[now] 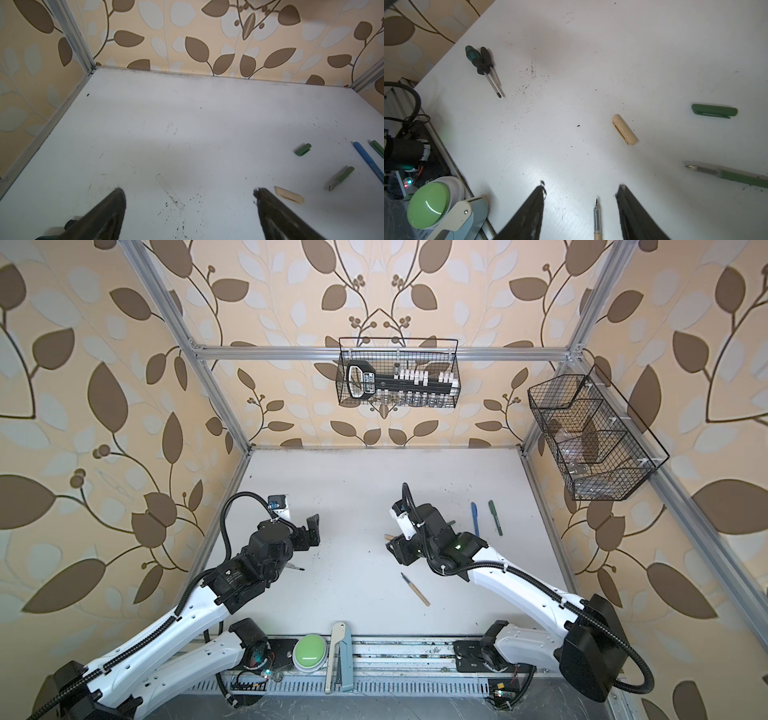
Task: Insert the pens into the pen caps
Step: 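Move the right gripper over the beige-barrelled fountain pen on the table, then lower the right gripper around the beige pen near its nib and close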
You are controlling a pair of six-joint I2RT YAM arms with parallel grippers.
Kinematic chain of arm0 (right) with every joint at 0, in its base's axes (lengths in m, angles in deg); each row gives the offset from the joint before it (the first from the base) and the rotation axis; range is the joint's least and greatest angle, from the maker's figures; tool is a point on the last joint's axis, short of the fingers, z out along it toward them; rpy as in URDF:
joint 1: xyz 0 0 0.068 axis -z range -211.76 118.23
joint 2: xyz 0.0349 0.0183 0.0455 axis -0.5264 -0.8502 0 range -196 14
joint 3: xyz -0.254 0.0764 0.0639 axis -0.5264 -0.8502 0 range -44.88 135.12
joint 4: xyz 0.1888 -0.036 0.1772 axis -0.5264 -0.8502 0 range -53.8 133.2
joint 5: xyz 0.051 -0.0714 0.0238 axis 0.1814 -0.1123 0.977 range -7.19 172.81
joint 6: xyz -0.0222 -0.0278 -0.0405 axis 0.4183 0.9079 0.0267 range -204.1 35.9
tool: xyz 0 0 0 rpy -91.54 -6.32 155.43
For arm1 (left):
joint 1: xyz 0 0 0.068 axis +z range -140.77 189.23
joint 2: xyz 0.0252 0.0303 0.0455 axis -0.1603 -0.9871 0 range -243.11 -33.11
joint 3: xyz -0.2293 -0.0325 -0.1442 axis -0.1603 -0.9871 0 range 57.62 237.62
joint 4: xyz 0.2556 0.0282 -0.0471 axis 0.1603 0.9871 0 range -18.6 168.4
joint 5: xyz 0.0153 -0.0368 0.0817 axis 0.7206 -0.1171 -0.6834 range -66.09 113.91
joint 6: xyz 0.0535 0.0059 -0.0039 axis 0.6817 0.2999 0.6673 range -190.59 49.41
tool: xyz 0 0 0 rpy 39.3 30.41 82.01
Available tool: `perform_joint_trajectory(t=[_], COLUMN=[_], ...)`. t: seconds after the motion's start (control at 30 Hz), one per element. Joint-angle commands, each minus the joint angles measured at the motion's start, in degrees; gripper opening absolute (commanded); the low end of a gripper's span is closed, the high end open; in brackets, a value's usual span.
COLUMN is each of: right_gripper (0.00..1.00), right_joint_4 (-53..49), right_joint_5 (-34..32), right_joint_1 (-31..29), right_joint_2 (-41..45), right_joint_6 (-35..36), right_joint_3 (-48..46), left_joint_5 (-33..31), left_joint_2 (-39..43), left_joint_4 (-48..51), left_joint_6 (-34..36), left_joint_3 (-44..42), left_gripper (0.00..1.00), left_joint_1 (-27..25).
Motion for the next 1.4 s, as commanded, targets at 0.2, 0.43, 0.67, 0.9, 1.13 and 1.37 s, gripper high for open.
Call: perform_joint_trajectory(t=[0.2, 0.43, 0.67, 0.9, 1.13, 1.37], right_gripper=[0.58, 0.56, 0.54, 0.53, 0.50, 0.47], right_joint_4=[-10.8, -17.7, -23.2, -24.4, -24.3, -23.6], right_joint_5=[-4.9, -4.4, -7.1, -7.1, -5.8, -6.6], right_joint_1=[-2.1, -2.9, -6.0, -6.1, -6.1, -5.8], right_joint_2=[-7.2, -17.5, -24.3, -26.4, -29.7, -31.9], right_joint_6=[-0.5, 2.4, 2.9, 3.4, 4.6, 5.4], right_joint_3=[4.3, 10.8, 13.4, 12.3, 12.4, 11.9], left_joint_5=[2.2, 0.3, 1.6, 1.1, 2.7, 6.1], left_joint_2=[-5.5, -6.2, -5.9, -6.1, -6.6, -6.4], left_joint_4=[-5.0, -2.6, 0.9, 0.0, -0.1, -0.4], left_joint_6=[4.1, 2.3, 0.0, 0.3, 0.5, 1.5], left_joint_3=[2.4, 2.5, 1.6, -0.4, -0.5, -0.7], left_gripper=[0.99, 0.99, 0.99, 0.99, 0.99, 0.99], left_joint_1=[0.6, 0.6, 0.8, 1.4, 1.8, 1.9])
